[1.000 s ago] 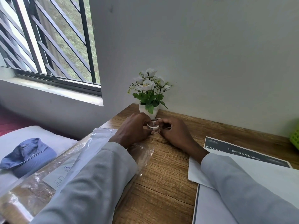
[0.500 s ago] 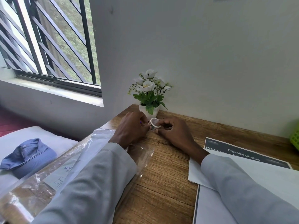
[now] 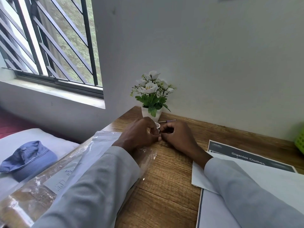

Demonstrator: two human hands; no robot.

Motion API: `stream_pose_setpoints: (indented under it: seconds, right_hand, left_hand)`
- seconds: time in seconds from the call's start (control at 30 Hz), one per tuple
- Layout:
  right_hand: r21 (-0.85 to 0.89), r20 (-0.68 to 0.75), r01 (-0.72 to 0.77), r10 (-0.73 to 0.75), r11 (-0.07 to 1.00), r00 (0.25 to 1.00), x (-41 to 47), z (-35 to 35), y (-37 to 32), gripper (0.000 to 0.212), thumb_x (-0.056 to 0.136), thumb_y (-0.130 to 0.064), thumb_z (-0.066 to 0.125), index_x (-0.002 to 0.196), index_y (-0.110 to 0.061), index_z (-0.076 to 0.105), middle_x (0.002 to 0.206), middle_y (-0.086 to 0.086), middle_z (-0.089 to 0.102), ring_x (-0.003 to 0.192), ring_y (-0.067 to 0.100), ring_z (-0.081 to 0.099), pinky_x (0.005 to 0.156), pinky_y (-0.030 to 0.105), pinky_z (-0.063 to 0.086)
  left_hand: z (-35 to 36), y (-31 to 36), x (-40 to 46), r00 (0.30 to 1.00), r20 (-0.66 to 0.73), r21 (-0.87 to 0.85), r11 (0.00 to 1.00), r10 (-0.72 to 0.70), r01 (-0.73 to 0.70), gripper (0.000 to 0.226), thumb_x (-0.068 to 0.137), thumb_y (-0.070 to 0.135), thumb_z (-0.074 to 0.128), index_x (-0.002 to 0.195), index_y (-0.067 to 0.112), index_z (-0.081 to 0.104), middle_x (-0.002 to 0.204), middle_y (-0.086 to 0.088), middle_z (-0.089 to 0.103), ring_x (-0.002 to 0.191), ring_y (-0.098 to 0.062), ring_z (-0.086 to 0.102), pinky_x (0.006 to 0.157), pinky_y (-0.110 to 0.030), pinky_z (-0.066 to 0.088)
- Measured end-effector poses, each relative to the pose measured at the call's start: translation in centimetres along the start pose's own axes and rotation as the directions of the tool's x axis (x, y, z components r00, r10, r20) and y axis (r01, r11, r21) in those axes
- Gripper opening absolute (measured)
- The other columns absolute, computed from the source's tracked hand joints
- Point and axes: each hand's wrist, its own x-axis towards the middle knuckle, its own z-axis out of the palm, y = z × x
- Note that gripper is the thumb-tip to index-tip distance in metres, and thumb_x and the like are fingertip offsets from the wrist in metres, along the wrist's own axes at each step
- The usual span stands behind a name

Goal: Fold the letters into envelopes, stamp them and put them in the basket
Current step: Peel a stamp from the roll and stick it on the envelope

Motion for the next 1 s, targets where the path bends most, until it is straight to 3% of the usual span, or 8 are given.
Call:
stream_pose_setpoints:
  seconds: [0.1,0.27,0.47,0.63,0.8,1.0]
  right_hand:
    - [0.025,0.017,-0.03,0.03,0.999,0.999,0.1,-0.1,0.1,0.013,0.076,-0.015,0.078,0.089,-0.015,0.078,0.087,-0.002,0.076,0.076,0.008,0.068,0.069,0.022,0.054]
    - [0.041,0.03,-0.05,0.049,0.998,0.998,0.1,0.0,0.1,0.018,0.074,-0.03,0.081,0.086,-0.017,0.079,0.081,-0.005,0.075,0.071,0.008,0.067,0.065,0.027,0.054]
    - [0.035,-0.005,-0.033,0.033,0.999,0.999,0.1,0.0,0.1,0.005,0.082,-0.019,0.074,0.081,-0.015,0.078,0.073,-0.005,0.073,0.065,0.008,0.065,0.06,0.026,0.053]
    - [0.049,0.008,-0.023,0.022,0.999,1.0,0.1,0.1,0.1,0.007,0.081,-0.016,0.071,0.077,-0.016,0.077,0.07,-0.006,0.071,0.064,0.009,0.065,0.058,0.024,0.052]
    - [0.088,0.036,0.031,-0.035,0.996,0.999,0.0,0.1,0.1,0.01,0.08,-0.015,0.069,0.072,-0.019,0.073,0.067,-0.008,0.068,0.062,0.01,0.064,0.06,0.032,0.053]
    - [0.12,0.106,0.033,-0.046,0.992,0.993,0.0,0.0,0.0,0.009,0.084,-0.015,0.066,0.075,-0.014,0.07,0.07,-0.005,0.065,0.063,0.009,0.057,0.059,0.028,0.047]
  left_hand:
    - [-0.2,0.0,0.0,0.999,0.029,0.001,1.0,-0.015,0.015,0.012,0.077,0.022,0.078,0.086,0.029,0.073,0.11,0.004,0.068,0.103,-0.017,0.059,0.089,-0.039,0.053]
    - [-0.4,-0.4,0.1,0.999,0.042,-0.016,1.0,0.018,-0.018,0.035,0.076,0.0,0.068,0.084,0.034,0.071,0.105,0.004,0.07,0.1,-0.017,0.062,0.085,-0.042,0.056]
    - [-0.4,-0.6,0.1,1.0,-0.004,-0.053,0.998,0.022,-0.022,0.034,0.078,0.006,0.075,0.106,0.023,0.064,0.112,0.0,0.069,0.102,-0.015,0.063,0.085,-0.033,0.055]
    - [-0.6,-0.8,0.3,0.999,0.016,0.028,0.999,0.031,-0.032,0.038,0.081,-0.004,0.069,0.112,0.018,0.07,0.116,-0.004,0.071,0.103,-0.017,0.064,0.085,-0.026,0.052]
    - [-0.9,-0.8,0.1,0.998,-0.027,0.097,0.994,0.048,-0.046,0.036,0.083,0.002,0.07,0.114,0.021,0.072,0.119,-0.004,0.07,0.105,-0.023,0.063,0.088,-0.038,0.054]
    - [-0.9,-1.0,0.0,0.998,-0.056,0.144,0.99,0.023,-0.015,0.032,0.088,0.016,0.069,0.118,0.027,0.069,0.122,-0.002,0.067,0.111,-0.022,0.06,0.087,-0.04,0.053]
